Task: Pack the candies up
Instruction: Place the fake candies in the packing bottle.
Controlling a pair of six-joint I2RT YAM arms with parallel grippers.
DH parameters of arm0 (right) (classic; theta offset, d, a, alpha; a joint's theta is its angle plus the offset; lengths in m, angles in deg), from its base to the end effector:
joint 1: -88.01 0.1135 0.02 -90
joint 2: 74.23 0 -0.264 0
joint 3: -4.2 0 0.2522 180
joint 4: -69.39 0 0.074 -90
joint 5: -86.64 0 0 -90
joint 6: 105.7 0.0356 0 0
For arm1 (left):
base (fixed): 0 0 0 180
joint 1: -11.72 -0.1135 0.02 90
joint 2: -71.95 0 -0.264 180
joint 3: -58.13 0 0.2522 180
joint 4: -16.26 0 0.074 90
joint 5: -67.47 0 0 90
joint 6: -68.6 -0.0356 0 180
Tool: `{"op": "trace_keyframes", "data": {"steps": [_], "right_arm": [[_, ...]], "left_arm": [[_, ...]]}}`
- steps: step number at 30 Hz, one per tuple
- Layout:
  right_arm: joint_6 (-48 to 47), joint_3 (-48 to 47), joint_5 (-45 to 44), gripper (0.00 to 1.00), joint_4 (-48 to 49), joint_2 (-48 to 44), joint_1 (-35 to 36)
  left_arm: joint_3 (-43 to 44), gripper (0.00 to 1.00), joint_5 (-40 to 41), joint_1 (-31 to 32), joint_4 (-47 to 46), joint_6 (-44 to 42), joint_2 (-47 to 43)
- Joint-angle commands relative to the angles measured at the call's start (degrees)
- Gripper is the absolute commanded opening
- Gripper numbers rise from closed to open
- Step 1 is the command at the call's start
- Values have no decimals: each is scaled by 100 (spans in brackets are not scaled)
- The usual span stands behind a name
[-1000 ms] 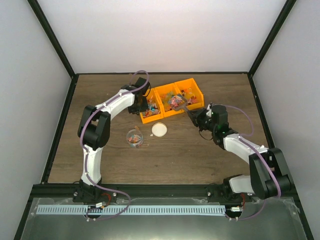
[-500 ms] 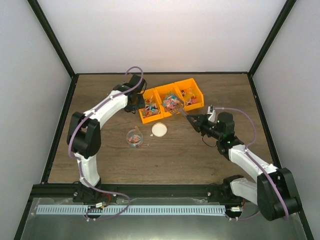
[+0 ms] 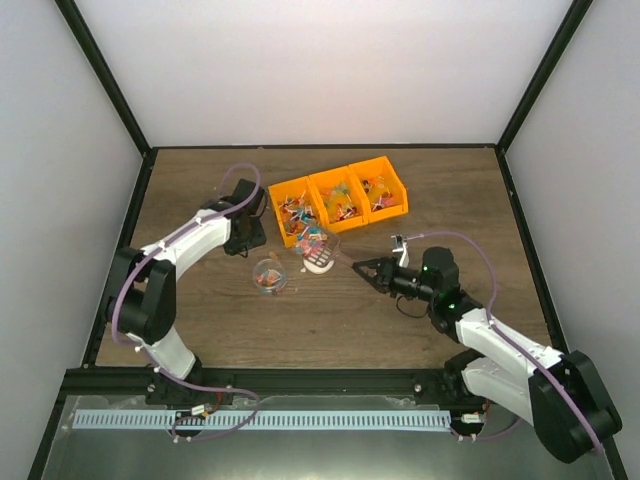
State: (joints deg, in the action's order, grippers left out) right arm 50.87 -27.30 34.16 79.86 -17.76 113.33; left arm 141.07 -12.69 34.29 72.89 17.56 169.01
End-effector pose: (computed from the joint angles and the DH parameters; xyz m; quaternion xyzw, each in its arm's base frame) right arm 0.1731 0.1059 0.2015 0.0795 0.7701 0.5934 0.2203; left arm 0.3098 -0.1222 0.2110 -0.1542 0.9702 -0.0126 0.1864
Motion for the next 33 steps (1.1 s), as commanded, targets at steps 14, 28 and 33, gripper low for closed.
{"op": "trace_keyframes", "data": {"steps": [14, 28, 33], "right_arm": [[-1469, -728, -201, 1, -810, 163, 620], [-2219, -1254, -544, 1, -1507, 435, 1102], [-2315, -1438, -826, 1, -1649, 570, 1373]], "left_arm": [[-1039, 47, 44, -454, -442, 74, -840], [-1344, 47, 72, -543, -539, 243, -957], [-1416, 47, 70, -570, -534, 211, -1029]]}}
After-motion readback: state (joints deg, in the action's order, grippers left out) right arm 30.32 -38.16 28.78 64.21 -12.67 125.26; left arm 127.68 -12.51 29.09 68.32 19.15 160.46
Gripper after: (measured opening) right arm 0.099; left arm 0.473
